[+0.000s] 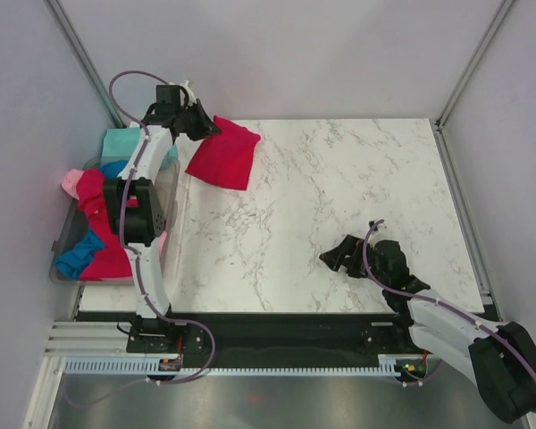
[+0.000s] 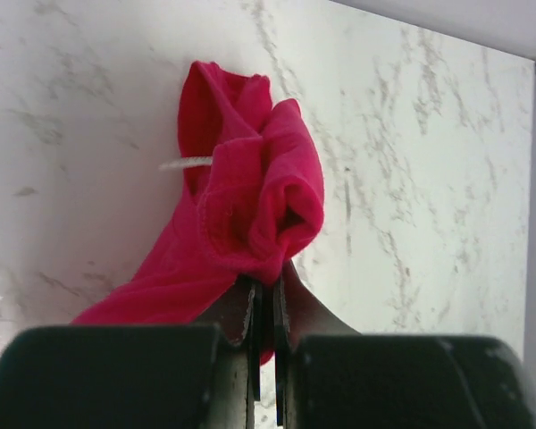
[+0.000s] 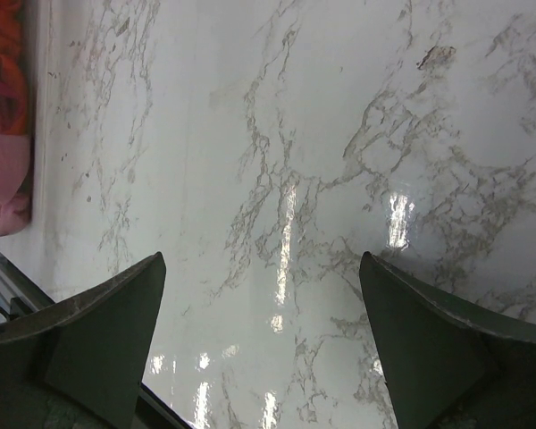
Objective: Fold and stack the t-shirts
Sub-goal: Neatly place the folded tshirt to the corner
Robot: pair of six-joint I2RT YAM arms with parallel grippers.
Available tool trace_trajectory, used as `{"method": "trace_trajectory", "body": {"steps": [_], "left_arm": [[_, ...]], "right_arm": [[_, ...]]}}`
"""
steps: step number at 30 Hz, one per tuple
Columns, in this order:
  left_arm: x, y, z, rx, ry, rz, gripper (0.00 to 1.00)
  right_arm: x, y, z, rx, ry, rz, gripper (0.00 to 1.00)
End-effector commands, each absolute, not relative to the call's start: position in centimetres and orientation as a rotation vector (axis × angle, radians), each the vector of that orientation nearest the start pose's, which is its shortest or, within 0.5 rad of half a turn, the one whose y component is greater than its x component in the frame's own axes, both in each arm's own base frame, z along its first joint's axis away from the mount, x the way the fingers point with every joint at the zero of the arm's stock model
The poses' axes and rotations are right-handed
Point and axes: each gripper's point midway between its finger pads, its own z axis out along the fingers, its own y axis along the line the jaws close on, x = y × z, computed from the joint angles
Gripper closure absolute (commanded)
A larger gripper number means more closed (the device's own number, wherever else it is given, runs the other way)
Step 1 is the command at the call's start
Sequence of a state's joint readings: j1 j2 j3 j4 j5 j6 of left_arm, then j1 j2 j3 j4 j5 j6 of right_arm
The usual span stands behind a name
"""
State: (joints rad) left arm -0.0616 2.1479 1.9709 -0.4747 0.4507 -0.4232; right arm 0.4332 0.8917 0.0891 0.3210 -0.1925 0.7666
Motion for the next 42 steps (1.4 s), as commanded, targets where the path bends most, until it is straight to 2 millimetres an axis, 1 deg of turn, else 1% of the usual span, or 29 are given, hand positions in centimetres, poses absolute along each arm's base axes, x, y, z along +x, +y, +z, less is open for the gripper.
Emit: {"method": "trace_trajectory", "body": {"steps": [1, 2, 5, 6, 7, 8, 10, 11, 12, 13, 14, 15, 16, 19, 25, 27, 29, 30, 31, 33, 34, 37, 38, 41, 42], "left_arm": [[56.6, -11.7, 17.9, -0.025, 2.309, -0.732, 0.98], [57.7, -11.1, 18.5, -0.014, 2.284, -0.713, 0.98], [58.8, -9.3, 19.1, 0.024, 2.258, -0.623, 0.98], [59.2, -8.8, 19.9, 0.045, 2.234, -0.579, 0.97], [59.8, -7.6, 20.0, 0.059, 2.225, -0.483, 0.97], [60.2, -7.1, 20.8, 0.074, 2.202, -0.441, 0.96], [60.7, -5.7, 21.1, 0.077, 2.188, -0.363, 0.98], [61.0, -5.1, 21.6, 0.073, 2.173, -0.341, 0.98], [61.2, -4.9, 21.7, 0.077, 2.169, -0.321, 0.98], [61.5, -2.4, 21.8, 0.052, 2.161, -0.266, 0.98], [61.7, -1.7, 21.9, 0.042, 2.156, -0.242, 0.98], [62.0, -1.1, 22.2, 0.037, 2.14, -0.224, 0.98], [62.1, -0.1, 22.2, 0.025, 2.135, -0.206, 0.98], [63.0, 1.7, 22.5, 0.006, 2.102, -0.148, 0.98], [64.4, 5.2, 25.3, -0.033, 1.992, -0.058, 0.98], [64.5, 6.1, 25.8, -0.047, 1.975, -0.046, 0.98], [64.6, 7.8, 26.1, -0.046, 1.958, -0.01, 0.98], [64.7, 8.1, 26.3, -0.042, 1.95, -0.016, 0.98], [64.6, 9.0, 26.4, -0.046, 1.945, -0.003, 0.98], [64.8, 10.0, 26.8, -0.051, 1.923, 0.007, 0.98], [64.8, 10.8, 26.9, -0.057, 1.913, 0.02, 0.98], [65.4, 12.3, 27.4, -0.074, 1.869, 0.051, 0.98], [65.8, 12.8, 27.9, -0.076, 1.841, 0.062, 0.98], [66.5, 13.6, 28.5, -0.089, 1.79, 0.067, 0.98], [66.6, 13.9, 28.3, -0.102, 1.788, 0.075, 0.98]], "right_arm": [[21.7, 16.9, 4.6, 0.22, 2.154, 0.914, 0.02], [21.6, 16.9, 4.6, 0.217, 2.155, 0.915, 0.02], [21.6, 17.0, 4.6, 0.212, 2.154, 0.919, 0.02], [21.6, 17.0, 4.6, 0.208, 2.157, 0.922, 0.02], [21.6, 17.0, 4.6, 0.206, 2.16, 0.921, 0.02], [21.6, 17.1, 4.6, 0.201, 2.161, 0.925, 0.02], [21.6, 17.2, 4.4, 0.191, 2.17, 0.926, 0.02], [21.6, 17.3, 4.4, 0.187, 2.173, 0.929, 0.02], [21.6, 17.4, 4.4, 0.18, 2.176, 0.933, 0.02], [21.6, 17.5, 4.3, 0.171, 2.186, 0.934, 0.02], [21.6, 17.6, 4.2, 0.165, 2.194, 0.935, 0.02], [21.5, 17.7, 4.2, 0.158, 2.198, 0.939, 0.02], [21.5, 17.8, 4.1, 0.152, 2.203, 0.944, 0.02], [21.4, 17.9, 4.0, 0.143, 2.21, 0.949, 0.02], [21.5, 18.2, 4.0, 0.132, 2.219, 0.956, 0.02], [21.5, 18.2, 4.0, 0.13, 2.22, 0.957, 0.02], [21.4, 18.3, 3.8, 0.124, 2.231, 0.958, 0.02], [21.5, 18.4, 3.9, 0.115, 2.229, 0.965, 0.02], [21.5, 18.4, 3.8, 0.112, 2.237, 0.964, 0.03], [21.4, 18.6, 3.8, 0.101, 2.242, 0.971, 0.03], [21.4, 18.6, 3.7, 0.1, 2.248, 0.972, 0.03], [21.4, 18.7, 3.8, 0.098, 2.246, 0.975, 0.03], [21.4, 18.7, 3.7, 0.1, 2.247, 0.972, 0.03], [21.4, 18.6, 3.8, 0.102, 2.244, 0.973, 0.03], [21.4, 18.6, 3.8, 0.102, 2.244, 0.973, 0.03]]}}
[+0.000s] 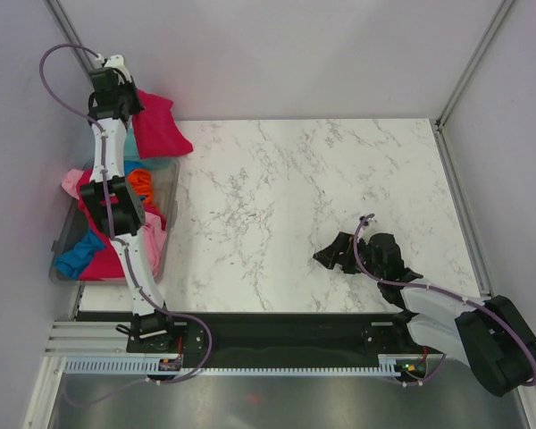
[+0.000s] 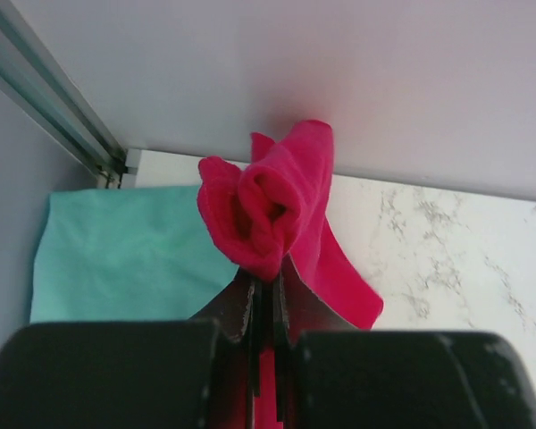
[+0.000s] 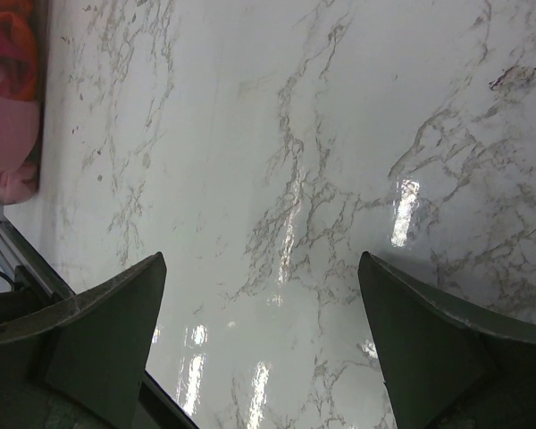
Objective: Fold and stack the t-shirts
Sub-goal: Neatly place the folded tshirt to the corner
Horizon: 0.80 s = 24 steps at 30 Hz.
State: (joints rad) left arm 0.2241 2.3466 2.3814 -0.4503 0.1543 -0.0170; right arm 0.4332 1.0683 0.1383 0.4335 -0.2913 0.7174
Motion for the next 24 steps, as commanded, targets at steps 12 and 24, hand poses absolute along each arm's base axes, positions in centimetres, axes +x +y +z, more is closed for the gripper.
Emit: {"method": "trace_trajectory", "body": {"steps": [12, 24], "left_arm": [[68.3, 18.0, 24.4, -0.157, 1.778, 0.219, 0.97], [69.0, 23.7, 22.5, -0.231, 1.704, 0.239, 0.93]], "right_arm": [[21.6, 18.8, 3.6, 0.098, 2.26, 0.97, 0.03], [21.9, 18.9, 3.2, 0.099, 2.294, 0.954, 0.03]]}}
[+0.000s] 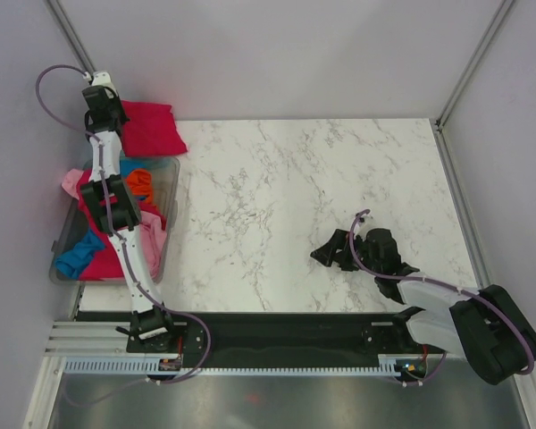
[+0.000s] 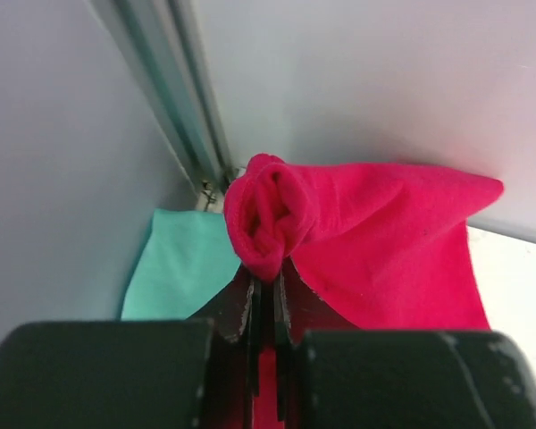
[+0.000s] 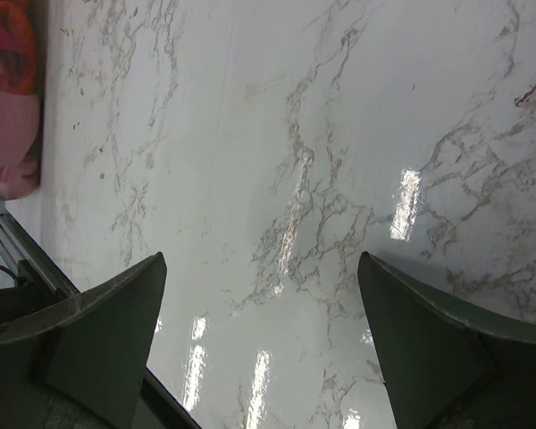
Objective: Fold and stack the t-shirts
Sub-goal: Neatly place the folded tshirt to the corner
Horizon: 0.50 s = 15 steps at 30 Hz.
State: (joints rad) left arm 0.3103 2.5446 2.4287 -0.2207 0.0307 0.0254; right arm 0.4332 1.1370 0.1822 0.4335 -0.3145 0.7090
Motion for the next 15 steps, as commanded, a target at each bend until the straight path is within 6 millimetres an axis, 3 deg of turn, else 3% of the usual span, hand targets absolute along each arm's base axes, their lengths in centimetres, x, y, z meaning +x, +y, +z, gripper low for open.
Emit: {"method": "trace_trajectory", "body": {"steps": [1, 4, 5, 8, 9, 10, 11, 14, 15], "left_arm": [[69.3, 23.7, 22.1, -0.226, 1.697, 0.227, 0.91], [69.9, 23.8, 21.6, -0.236, 1.671, 0.215, 0.79], [70.2, 24.0, 21.4, -0.234, 1.645, 0.221, 0.63], [70.7, 24.3, 19.9, -0.29, 1.633, 0.206, 0.29], [70.6, 24.7, 20.0, -0.319, 1.624, 0.218, 0.25], [70.5, 25.0, 20.1, -0.34, 1.621, 0.236, 0.07], [70.4, 24.9, 20.6, -0.348, 1.613, 0.247, 0.04], [70.0, 23.5, 25.1, -0.341, 1.557, 0.262, 0.0], [69.4, 22.0, 29.0, -0.33, 1.506, 0.253, 0.0]], "right_arm": [[21.9, 18.9, 3.1, 0.1, 2.299, 0.952, 0.03], [22.1, 18.8, 3.0, 0.109, 2.304, 0.943, 0.03], [22.1, 18.8, 2.9, 0.11, 2.306, 0.936, 0.03], [22.3, 18.7, 3.0, 0.117, 2.306, 0.928, 0.03], [22.4, 18.7, 3.0, 0.122, 2.307, 0.922, 0.03], [22.5, 18.7, 2.9, 0.121, 2.308, 0.921, 0.03], [22.5, 18.7, 2.9, 0.12, 2.311, 0.919, 0.03], [22.6, 18.8, 2.9, 0.112, 2.312, 0.917, 0.04], [22.6, 18.8, 2.9, 0.113, 2.312, 0.915, 0.04]]}}
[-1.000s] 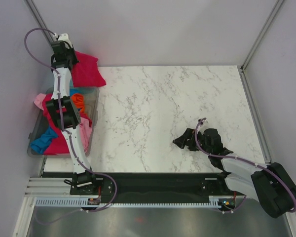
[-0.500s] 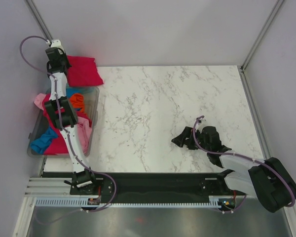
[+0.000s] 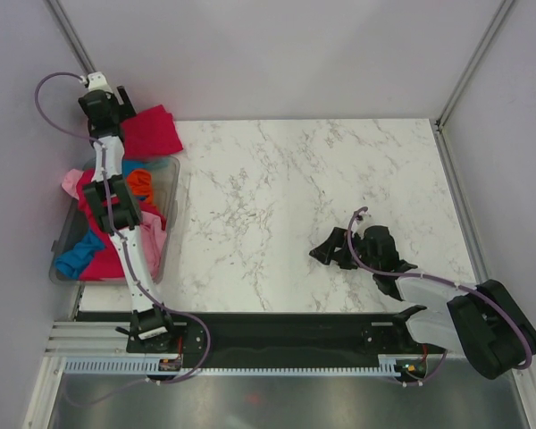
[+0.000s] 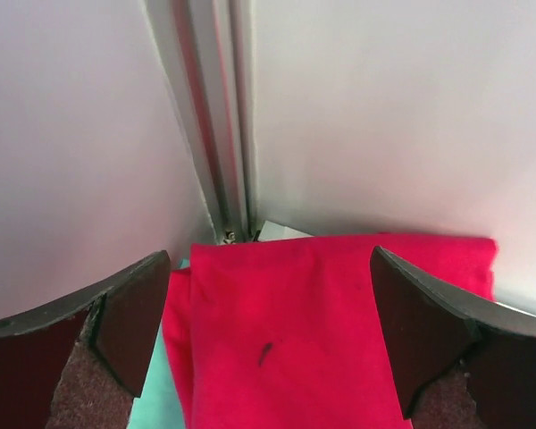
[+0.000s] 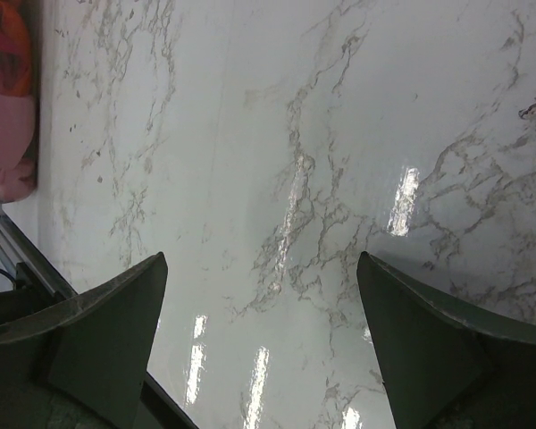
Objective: Fold and stack the t-shirts
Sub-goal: Neatly place the folded tshirt to the corner, then reset both grippers
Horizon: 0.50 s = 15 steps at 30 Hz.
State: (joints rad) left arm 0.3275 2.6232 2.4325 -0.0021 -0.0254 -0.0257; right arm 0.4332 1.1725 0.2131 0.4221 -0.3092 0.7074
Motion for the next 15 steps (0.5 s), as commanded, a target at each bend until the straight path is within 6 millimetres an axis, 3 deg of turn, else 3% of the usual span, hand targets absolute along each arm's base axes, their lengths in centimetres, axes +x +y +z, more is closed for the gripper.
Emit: {"method": "trace_trajectory", "body": {"steps": [1, 2, 3, 6, 7, 9, 10, 11, 12, 13, 15], "left_arm": [[69.0, 21.3, 30.0, -0.33, 1.499, 0.244, 0.0], [68.7, 20.3, 31.4, -0.328, 1.483, 0.232, 0.0], [67.6, 18.0, 34.9, -0.31, 1.448, 0.204, 0.0], [65.5, 14.8, 39.1, -0.322, 1.406, 0.169, 0.0], [63.8, 12.3, 41.4, -0.306, 1.392, 0.132, 0.0], [62.2, 8.7, 42.5, -0.323, 1.4, 0.038, 0.0], [61.3, 7.5, 41.6, -0.328, 1.442, -0.003, 0.01], [59.1, 6.2, 43.7, -0.333, 1.434, -0.05, 0.0], [58.0, 4.4, 42.0, -0.368, 1.509, -0.123, 0.0], [55.6, 3.2, 43.9, -0.367, 1.504, -0.165, 0.0], [52.8, 1.3, 43.9, -0.365, 1.543, -0.228, 0.0]], "right_arm": [[22.6, 18.7, 3.0, 0.116, 2.31, 0.915, 0.04], [22.7, 18.8, 3.0, 0.115, 2.307, 0.916, 0.04], [22.6, 18.7, 3.0, 0.115, 2.305, 0.915, 0.04], [22.6, 18.5, 3.1, 0.125, 2.292, 0.908, 0.04], [22.6, 18.4, 3.3, 0.125, 2.284, 0.908, 0.04], [22.5, 18.3, 3.4, 0.132, 2.276, 0.911, 0.04], [22.4, 18.3, 3.4, 0.131, 2.275, 0.911, 0.04], [22.4, 18.3, 3.3, 0.134, 2.273, 0.911, 0.04], [22.3, 18.2, 3.3, 0.136, 2.275, 0.911, 0.05], [22.3, 18.2, 3.3, 0.137, 2.272, 0.913, 0.04], [22.1, 18.2, 3.3, 0.135, 2.273, 0.918, 0.04]]}}
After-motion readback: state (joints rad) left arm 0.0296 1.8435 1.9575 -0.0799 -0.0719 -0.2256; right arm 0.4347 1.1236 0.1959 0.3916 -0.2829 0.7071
